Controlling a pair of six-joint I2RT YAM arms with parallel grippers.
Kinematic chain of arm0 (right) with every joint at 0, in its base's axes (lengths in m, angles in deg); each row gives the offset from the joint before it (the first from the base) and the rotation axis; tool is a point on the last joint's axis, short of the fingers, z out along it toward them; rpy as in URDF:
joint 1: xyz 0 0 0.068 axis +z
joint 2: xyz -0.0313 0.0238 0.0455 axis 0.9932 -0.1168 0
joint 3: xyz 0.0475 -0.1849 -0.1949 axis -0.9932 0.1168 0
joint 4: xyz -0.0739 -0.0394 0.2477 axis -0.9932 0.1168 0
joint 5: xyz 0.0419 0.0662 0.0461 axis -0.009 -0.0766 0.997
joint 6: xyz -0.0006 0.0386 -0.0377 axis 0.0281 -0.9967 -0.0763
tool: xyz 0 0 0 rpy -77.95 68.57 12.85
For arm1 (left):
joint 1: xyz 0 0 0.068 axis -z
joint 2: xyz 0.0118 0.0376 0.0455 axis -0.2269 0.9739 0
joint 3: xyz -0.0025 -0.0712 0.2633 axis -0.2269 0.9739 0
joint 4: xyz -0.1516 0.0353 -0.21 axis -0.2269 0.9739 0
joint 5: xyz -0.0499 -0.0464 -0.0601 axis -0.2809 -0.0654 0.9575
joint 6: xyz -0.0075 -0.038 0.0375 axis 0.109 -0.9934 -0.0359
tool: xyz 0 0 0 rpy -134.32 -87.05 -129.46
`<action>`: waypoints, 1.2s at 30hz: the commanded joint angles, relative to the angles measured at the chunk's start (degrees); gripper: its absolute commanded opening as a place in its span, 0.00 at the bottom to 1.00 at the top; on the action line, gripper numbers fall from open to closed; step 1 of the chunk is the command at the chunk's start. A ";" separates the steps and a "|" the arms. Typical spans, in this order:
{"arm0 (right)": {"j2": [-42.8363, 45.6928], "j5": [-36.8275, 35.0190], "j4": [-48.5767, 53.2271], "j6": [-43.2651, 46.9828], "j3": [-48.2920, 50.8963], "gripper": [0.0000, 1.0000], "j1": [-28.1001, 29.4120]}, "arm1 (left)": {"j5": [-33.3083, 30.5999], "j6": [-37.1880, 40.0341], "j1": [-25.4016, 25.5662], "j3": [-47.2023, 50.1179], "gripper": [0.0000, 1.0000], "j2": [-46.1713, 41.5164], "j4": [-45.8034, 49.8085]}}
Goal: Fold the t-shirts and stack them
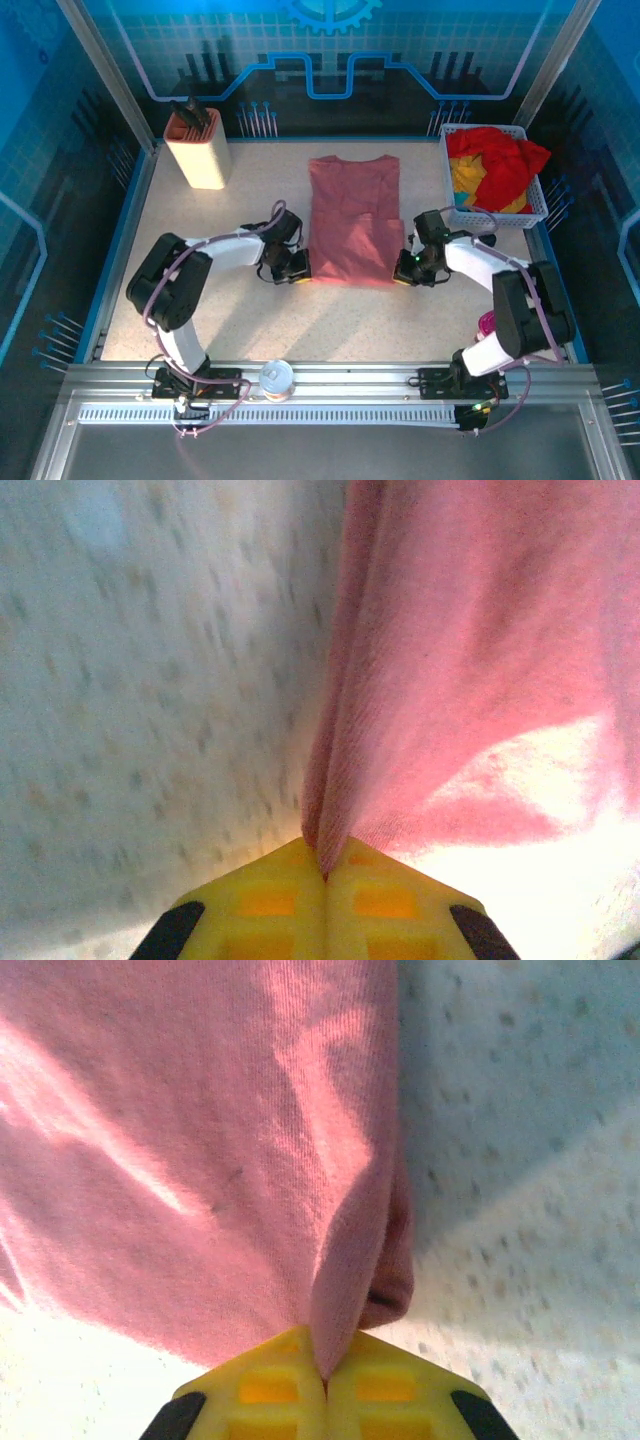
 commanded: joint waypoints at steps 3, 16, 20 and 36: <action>9.23 -0.08 6.67 -0.28 4.04 0.00 0.45 | -2.01 -6.47 5.71 6.98 0.00 -8.37 1.84; 32.86 -0.70 22.71 -2.63 10.24 0.00 1.59 | -12.05 -27.05 25.13 16.06 0.00 -26.39 6.54; 37.46 -1.30 27.97 -3.27 5.84 0.00 1.80 | -11.87 -30.47 26.35 15.81 0.00 -31.84 8.98; 20.62 0.94 20.91 -1.09 -17.88 0.00 1.51 | -9.19 -18.21 11.37 -5.49 0.00 -29.08 20.46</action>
